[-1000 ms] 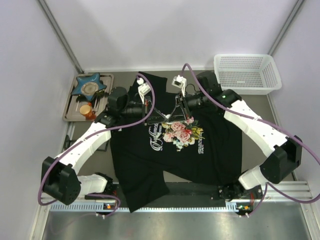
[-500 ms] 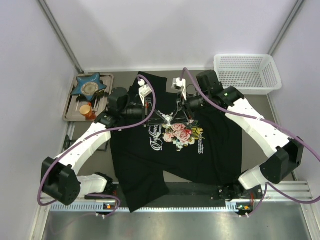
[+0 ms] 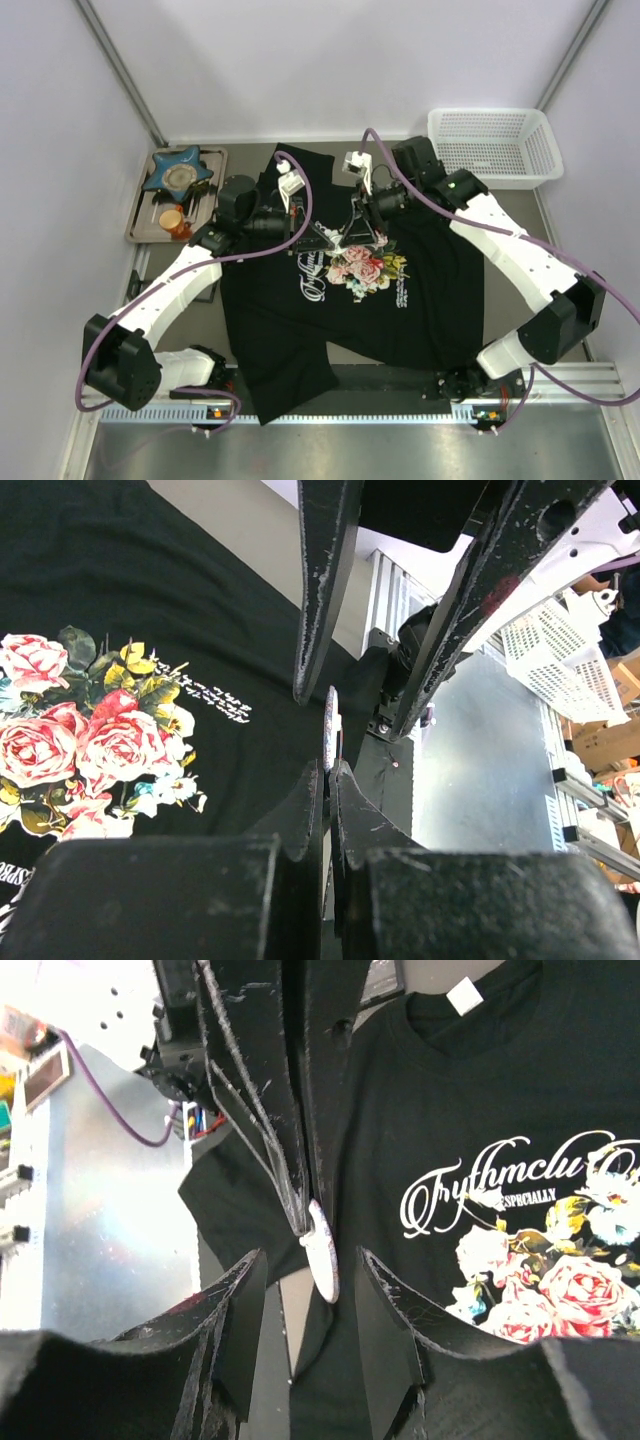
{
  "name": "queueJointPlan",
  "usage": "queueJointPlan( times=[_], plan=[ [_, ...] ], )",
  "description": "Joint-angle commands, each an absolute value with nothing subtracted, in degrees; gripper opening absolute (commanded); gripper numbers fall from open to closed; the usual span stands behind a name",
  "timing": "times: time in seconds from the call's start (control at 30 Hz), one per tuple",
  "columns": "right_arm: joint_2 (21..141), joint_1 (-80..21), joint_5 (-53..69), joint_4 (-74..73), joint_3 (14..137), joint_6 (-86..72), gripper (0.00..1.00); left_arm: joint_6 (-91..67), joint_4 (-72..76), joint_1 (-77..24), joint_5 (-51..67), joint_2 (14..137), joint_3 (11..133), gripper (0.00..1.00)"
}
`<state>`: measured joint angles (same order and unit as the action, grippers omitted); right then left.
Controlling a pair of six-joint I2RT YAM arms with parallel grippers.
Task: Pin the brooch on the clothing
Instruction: Open the brooch.
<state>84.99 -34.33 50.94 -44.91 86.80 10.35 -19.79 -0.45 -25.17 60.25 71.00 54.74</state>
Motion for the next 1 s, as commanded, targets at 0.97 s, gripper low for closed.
queueJointPlan(
  times=[0.97],
  plan=[
    [86.22,-36.65,46.23,-37.79,85.69,3.34,0.30,-24.87,3.52,-23.64,60.21,71.54,56.34,0.00]
  ],
)
